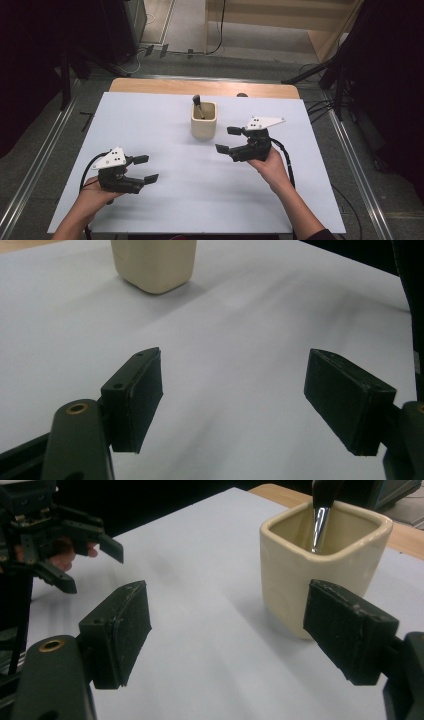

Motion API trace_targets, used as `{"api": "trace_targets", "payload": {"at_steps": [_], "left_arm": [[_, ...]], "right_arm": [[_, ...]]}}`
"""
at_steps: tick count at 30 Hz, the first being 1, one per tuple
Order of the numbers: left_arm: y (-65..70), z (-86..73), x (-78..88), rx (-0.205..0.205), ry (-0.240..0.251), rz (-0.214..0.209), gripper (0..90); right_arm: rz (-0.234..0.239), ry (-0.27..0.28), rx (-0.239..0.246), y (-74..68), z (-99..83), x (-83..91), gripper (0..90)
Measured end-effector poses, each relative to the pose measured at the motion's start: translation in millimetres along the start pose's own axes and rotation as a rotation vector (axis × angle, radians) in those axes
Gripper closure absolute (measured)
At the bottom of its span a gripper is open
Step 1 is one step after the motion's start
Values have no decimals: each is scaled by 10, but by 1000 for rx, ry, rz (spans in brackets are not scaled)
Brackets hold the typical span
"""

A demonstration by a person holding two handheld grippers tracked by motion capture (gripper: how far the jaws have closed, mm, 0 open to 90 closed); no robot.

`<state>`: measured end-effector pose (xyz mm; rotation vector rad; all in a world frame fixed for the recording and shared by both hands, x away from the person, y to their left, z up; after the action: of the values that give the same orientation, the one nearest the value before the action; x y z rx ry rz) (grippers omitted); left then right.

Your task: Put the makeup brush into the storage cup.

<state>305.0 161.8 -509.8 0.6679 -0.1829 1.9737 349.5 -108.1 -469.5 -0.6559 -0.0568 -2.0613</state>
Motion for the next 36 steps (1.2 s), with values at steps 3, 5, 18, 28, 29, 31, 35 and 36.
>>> {"api": "trace_targets", "payload": {"at_steps": [3,5,18,28,29,31,35,36], "left_arm": [[4,3,-4,-1,2,0,243],[6,5,-5,-2,3,-1,243],[11,7,-2,-4,1,0,243],[21,12,-3,-11,4,-2,242],[20,13,-3,-13,4,0,242],[22,11,-4,-11,3,-2,242],[23,11,-2,-11,4,-2,242],[24,11,-2,-11,4,-2,242]], "right_arm": [[0,-2,2,-4,-52,32,194],[-9,1,6,-7,-81,53,194],[-2,-17,10,-73,-242,90,187],[-16,-4,-10,-51,-375,200,176],[-17,-5,-12,-50,-386,207,176],[-11,-10,-21,-48,-414,225,175],[-15,2,-30,-35,-468,277,174],[-14,4,-36,-34,-484,290,174]]}}
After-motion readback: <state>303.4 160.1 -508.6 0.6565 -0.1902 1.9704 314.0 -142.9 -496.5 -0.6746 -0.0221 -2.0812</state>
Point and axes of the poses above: each handheld gripper's, and its own axes: x roughly backward along the jaws, z roughly out of its top, y roughly to its right, the point moved 9 cm from there along -x, roughly forward along the jaws, and after that the axes turned 2 degrees about -y, right-handed, at the moved point
